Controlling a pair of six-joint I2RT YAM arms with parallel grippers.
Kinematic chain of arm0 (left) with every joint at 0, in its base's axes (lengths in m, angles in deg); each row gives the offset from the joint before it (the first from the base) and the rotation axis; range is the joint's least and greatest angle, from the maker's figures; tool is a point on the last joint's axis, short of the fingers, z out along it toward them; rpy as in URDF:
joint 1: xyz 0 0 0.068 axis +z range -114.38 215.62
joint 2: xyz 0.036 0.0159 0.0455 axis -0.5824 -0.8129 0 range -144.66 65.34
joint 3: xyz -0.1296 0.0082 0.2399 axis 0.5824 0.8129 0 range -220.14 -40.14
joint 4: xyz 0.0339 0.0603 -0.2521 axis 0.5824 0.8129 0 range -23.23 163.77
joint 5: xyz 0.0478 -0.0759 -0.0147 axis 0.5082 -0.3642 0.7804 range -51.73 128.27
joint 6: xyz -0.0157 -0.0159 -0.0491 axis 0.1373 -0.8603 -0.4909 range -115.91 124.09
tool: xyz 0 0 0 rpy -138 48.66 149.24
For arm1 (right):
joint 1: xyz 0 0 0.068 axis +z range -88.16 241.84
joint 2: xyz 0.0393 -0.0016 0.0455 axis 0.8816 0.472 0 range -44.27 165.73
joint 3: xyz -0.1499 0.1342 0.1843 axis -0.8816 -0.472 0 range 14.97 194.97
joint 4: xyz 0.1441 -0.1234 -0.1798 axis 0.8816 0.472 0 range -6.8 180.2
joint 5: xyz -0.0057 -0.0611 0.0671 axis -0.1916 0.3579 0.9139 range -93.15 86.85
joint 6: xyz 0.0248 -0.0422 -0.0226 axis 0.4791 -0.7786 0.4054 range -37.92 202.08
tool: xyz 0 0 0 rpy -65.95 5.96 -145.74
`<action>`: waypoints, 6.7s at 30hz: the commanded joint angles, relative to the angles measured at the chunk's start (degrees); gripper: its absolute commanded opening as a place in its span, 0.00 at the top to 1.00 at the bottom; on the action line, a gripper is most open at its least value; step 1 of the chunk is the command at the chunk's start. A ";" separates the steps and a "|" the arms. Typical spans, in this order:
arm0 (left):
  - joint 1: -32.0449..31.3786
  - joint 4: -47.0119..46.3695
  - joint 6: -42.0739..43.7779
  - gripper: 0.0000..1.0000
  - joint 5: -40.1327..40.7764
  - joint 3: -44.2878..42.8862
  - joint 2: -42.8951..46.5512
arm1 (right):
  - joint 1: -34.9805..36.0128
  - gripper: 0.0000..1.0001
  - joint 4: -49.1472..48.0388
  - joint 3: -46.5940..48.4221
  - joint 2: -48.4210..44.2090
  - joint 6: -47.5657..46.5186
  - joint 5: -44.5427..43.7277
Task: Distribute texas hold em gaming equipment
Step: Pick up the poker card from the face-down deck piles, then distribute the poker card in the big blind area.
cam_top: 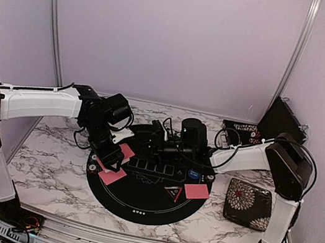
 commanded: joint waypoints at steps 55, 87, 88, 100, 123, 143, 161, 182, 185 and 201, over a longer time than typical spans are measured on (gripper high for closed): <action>0.06 0.73 0.78 0.45 -0.47 -1.44 -0.15 | -0.63 1.00 -1.13 -2.18 -2.06 2.04 0.59; 0.12 0.72 0.93 0.45 -0.29 -1.44 -0.01 | -6.06 1.00 -5.70 -9.86 -8.87 5.62 1.82; 0.12 0.73 0.94 0.45 -0.30 -1.44 -0.05 | -6.19 1.00 -5.85 -10.05 -9.05 5.65 1.82; 0.20 0.73 0.81 0.45 -0.24 -1.20 0.10 | -7.14 1.00 -6.58 -10.90 -10.13 6.08 2.00; 0.55 0.73 0.32 0.45 -0.37 -0.15 0.67 | -13.30 1.00 -0.26 -3.08 -3.36 -0.59 1.55; 1.46 0.64 0.75 0.45 -0.73 0.14 1.08 | -15.33 1.00 21.91 36.70 26.95 -10.00 -5.43; 1.57 0.40 0.94 0.45 -1.27 0.22 0.58 | -15.33 0.90 29.44 46.12 32.50 -11.19 -10.41; 1.57 0.29 1.03 0.45 -1.67 0.31 0.42 | -13.67 0.64 38.11 54.30 33.77 -16.33 -13.95; 1.56 0.29 0.98 0.45 -1.65 0.35 0.51 | -13.27 0.63 38.86 56.19 34.97 -16.54 -14.00; 1.73 0.11 1.01 0.45 -1.77 0.43 0.72 | -11.97 0.55 48.75 63.42 37.39 -24.00 -21.25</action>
